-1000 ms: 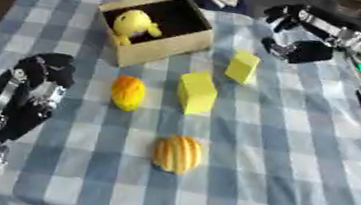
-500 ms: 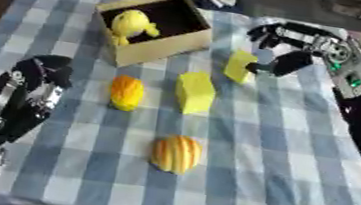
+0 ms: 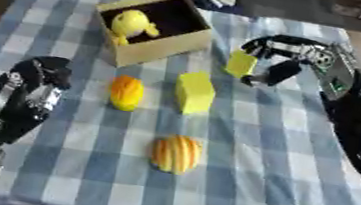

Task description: Pick up objects on the table and place them in the box.

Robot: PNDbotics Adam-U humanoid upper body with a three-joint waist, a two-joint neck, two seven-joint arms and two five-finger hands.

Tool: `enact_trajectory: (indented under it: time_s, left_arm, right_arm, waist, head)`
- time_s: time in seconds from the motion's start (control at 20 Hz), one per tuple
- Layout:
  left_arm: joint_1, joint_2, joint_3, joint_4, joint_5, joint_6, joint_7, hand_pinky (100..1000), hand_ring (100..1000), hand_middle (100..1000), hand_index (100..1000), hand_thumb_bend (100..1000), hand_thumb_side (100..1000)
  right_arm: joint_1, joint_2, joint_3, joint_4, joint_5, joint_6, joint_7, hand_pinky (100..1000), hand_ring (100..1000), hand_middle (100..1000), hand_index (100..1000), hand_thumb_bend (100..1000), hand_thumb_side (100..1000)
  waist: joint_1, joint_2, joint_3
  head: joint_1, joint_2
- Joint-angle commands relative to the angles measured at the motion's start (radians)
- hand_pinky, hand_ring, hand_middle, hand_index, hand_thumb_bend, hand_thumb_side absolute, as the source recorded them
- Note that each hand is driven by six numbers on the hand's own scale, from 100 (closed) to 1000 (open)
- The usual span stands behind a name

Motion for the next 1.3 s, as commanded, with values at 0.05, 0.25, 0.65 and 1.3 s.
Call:
enact_trajectory:
  time_s: [0.05, 0.25, 0.65, 1.3]
  left_arm:
    - [-0.009, 0.007, -0.002, -0.014, 0.000, 0.000, -0.002, 736, 602, 632, 780, 206, 698]
    - [-0.010, 0.007, -0.002, -0.015, 0.001, 0.001, -0.003, 736, 602, 632, 780, 207, 697]
    - [-0.011, 0.006, -0.002, -0.015, 0.001, 0.002, -0.002, 735, 602, 632, 779, 207, 698]
    - [-0.010, 0.006, -0.001, -0.014, 0.001, 0.004, 0.000, 734, 602, 632, 779, 196, 703]
  right_arm:
    - [-0.028, -0.001, -0.023, 0.011, 0.044, 0.005, -0.031, 870, 849, 877, 961, 366, 423]
    - [-0.029, 0.002, -0.040, 0.012, 0.061, 0.011, -0.085, 862, 828, 854, 958, 351, 431]
    - [-0.024, 0.004, -0.054, -0.006, 0.066, 0.026, -0.216, 832, 752, 759, 906, 336, 437]
    - [-0.024, -0.005, -0.047, -0.057, 0.086, 0.027, -0.455, 749, 574, 490, 604, 118, 197]
  waist:
    - [0.010, -0.024, 0.004]
    - [0.012, -0.023, 0.008]
    - [0.012, -0.022, 0.008]
    - [0.011, -0.022, 0.005]
  head:
    - [-0.006, 0.005]
    - [-0.008, 0.005]
    - [-0.010, 0.005]
    - [-0.010, 0.005]
